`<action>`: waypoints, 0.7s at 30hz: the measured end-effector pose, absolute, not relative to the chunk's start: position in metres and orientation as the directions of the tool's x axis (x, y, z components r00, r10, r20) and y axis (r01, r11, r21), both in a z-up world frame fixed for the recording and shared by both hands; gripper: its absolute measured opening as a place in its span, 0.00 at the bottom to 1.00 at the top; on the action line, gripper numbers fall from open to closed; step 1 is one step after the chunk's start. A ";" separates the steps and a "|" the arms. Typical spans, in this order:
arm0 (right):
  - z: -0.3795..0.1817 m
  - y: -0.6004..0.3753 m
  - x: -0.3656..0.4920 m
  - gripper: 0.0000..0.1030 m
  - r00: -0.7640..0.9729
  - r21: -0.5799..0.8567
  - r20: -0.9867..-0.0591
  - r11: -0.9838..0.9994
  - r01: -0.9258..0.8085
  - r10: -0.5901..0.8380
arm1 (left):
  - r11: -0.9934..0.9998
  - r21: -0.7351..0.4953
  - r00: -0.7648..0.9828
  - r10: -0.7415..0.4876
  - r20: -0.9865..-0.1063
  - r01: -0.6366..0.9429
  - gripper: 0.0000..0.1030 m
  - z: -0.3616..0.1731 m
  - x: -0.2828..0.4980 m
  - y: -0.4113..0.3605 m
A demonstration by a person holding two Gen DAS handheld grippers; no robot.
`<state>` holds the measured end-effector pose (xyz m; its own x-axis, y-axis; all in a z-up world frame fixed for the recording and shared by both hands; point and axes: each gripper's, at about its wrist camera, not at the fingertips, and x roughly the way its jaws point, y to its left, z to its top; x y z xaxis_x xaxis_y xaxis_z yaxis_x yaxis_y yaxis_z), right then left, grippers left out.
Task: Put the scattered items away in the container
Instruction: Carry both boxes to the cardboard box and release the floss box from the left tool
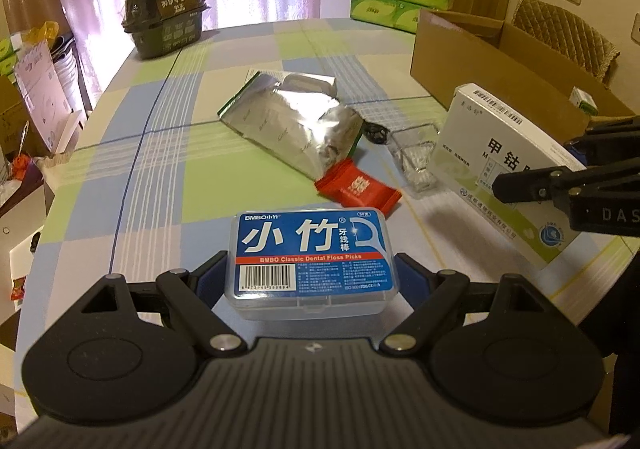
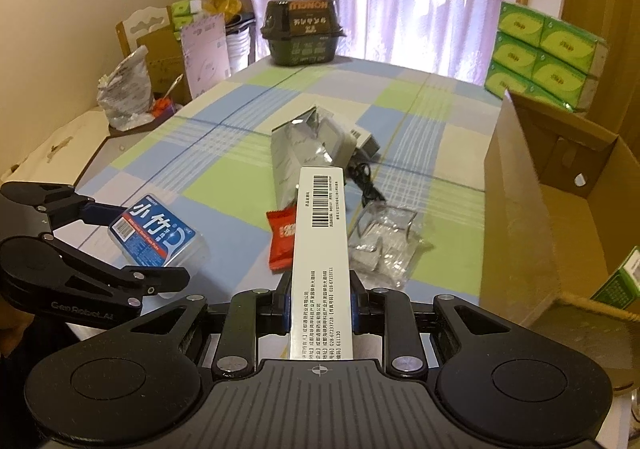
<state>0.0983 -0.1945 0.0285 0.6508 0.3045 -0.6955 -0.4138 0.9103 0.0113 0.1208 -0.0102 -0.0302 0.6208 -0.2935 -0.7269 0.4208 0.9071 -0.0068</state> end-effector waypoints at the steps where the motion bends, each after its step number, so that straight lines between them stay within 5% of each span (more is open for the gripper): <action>1: 0.032 -0.197 0.098 0.27 0.657 0.013 -0.689 0.912 -0.410 0.305 | 0.905 -0.005 0.622 -0.296 -0.724 0.425 0.81 -0.027 0.122 -0.012; 21: 0.107 -0.304 0.124 0.27 0.813 -0.037 -0.569 0.983 -0.179 0.126 | 0.794 0.023 0.637 -0.470 -0.611 0.607 0.81 0.049 0.155 -0.123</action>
